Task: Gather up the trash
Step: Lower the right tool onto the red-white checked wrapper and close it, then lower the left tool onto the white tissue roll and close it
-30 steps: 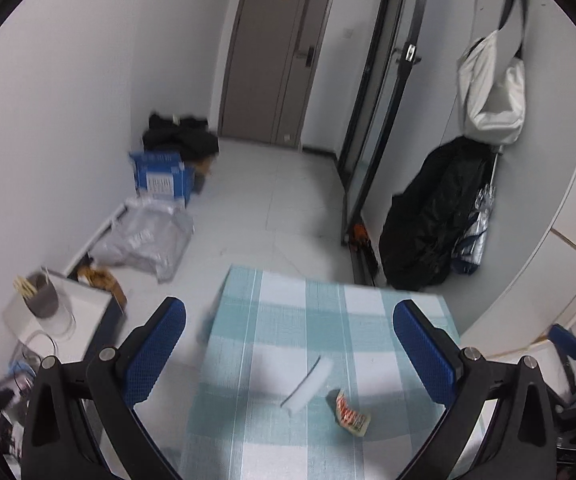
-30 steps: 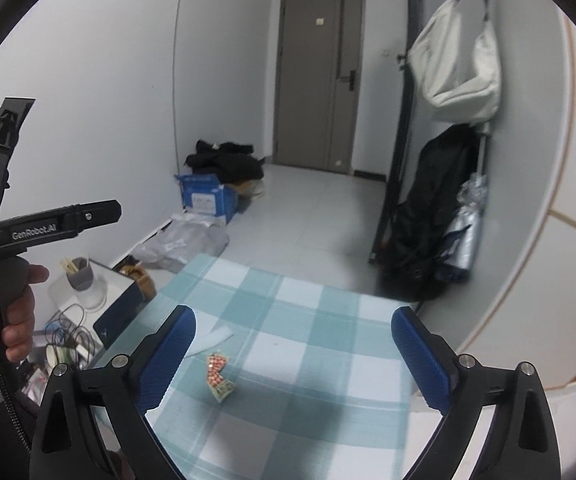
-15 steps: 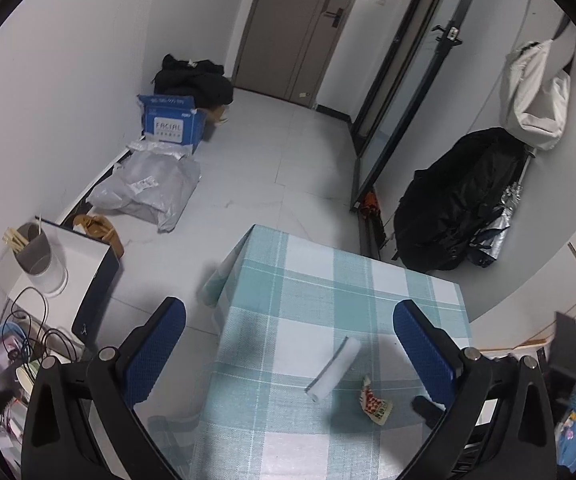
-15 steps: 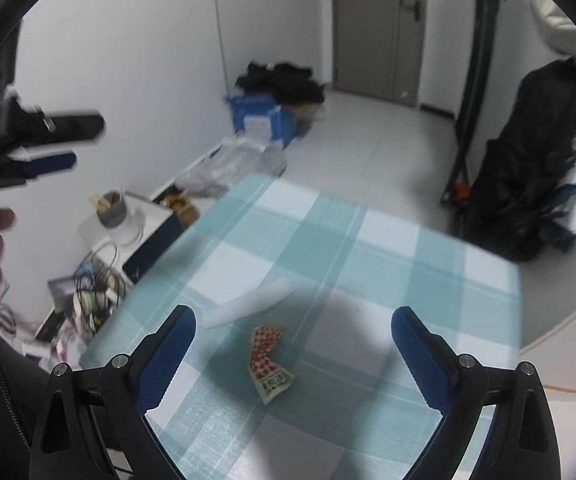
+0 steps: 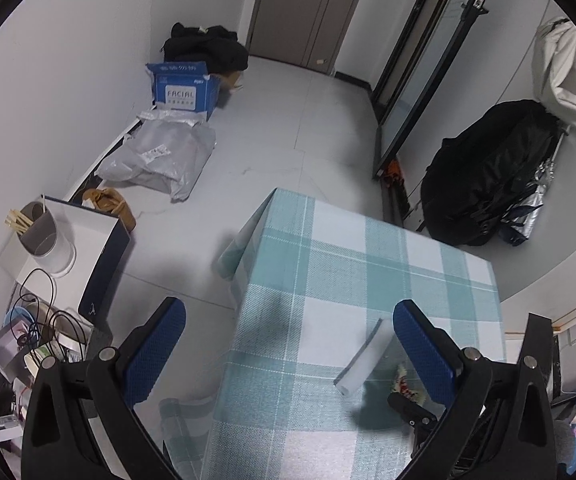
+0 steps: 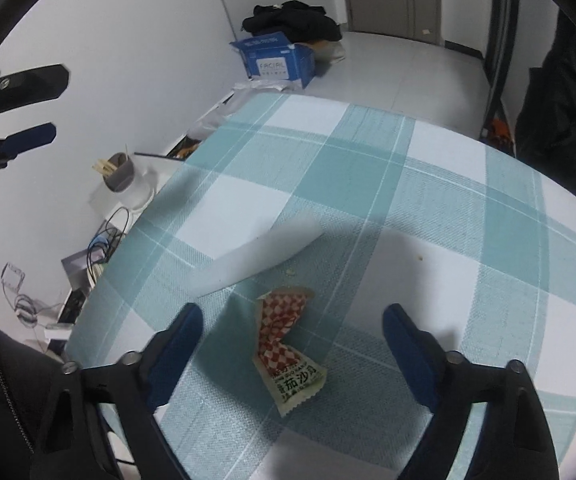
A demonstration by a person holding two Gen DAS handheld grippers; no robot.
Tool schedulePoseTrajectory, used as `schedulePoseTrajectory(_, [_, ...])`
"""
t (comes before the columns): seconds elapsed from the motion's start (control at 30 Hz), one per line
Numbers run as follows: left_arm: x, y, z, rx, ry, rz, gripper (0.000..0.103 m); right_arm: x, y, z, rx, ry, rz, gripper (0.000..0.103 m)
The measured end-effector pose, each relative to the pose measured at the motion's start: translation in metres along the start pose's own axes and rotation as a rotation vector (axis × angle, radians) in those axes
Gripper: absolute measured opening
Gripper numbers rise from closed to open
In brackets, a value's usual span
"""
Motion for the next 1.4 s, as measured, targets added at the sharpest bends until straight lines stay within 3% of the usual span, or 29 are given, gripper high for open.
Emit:
schedulePoseTrajectory(0.43, [-0.008, -0.014, -0.004, 0.034, -0.041, 0.047, 0.102, 0.013, -0.01, -0.007, 0.044, 0.037, 0.006, 0.021])
schedulePoseTrajectory(0.93, [-0.008, -0.022, -0.006, 0.052, -0.038, 0.058, 0.102, 0.01, -0.006, -0.009, 0.038, 0.018, 0.029, 0.018])
schedulePoseTrajectory(1.4, [-0.028, -0.048, -0.003, 0.135, -0.025, -0.013, 0.102, -0.023, 0.021, -0.012, -0.011, -0.101, 0.054, 0.018])
Point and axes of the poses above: each gripper's, at about its wrist camera, not at the fingertips, and y roughly against the way its jaws point, x to its left, z to its top, the point moved 1 cm from there along -y, roughly the way its jaws point, and after that the axes turned 5 degrees about z, right-handed, at the moved point
